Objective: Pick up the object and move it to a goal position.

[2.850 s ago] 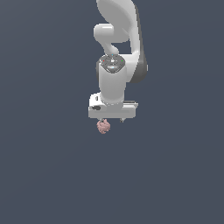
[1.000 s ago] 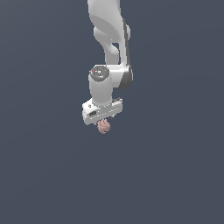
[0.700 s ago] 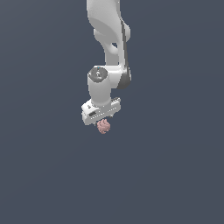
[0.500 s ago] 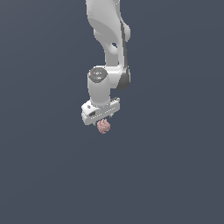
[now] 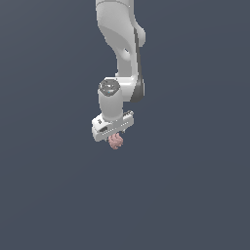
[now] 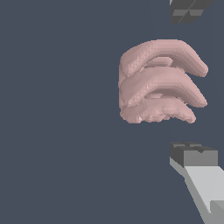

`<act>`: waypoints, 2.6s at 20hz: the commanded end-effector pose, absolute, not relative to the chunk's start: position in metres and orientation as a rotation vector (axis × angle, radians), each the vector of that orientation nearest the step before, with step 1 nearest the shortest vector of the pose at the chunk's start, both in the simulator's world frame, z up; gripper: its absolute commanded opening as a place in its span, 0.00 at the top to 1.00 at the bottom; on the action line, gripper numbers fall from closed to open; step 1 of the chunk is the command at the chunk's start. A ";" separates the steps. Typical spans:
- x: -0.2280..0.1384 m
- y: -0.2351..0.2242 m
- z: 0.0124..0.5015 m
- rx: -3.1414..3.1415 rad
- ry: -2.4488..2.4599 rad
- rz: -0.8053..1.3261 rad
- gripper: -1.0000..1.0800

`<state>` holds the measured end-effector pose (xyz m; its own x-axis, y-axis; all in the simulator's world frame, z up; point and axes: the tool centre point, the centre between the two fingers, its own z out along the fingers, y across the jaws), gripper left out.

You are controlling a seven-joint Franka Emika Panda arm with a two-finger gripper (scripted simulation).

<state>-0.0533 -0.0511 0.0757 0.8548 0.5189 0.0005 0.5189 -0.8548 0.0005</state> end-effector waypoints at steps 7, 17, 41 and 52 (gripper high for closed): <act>-0.054 -0.051 0.042 3.024 0.851 0.000 0.04; -0.054 -0.051 0.040 3.024 0.851 0.000 1.00; -0.067 0.021 0.139 3.022 0.850 -0.001 1.00; -0.080 0.106 0.252 3.021 0.852 -0.001 1.00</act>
<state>-0.0777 0.0940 0.2362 0.8525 0.5227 -0.0009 0.5227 -0.8525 0.0028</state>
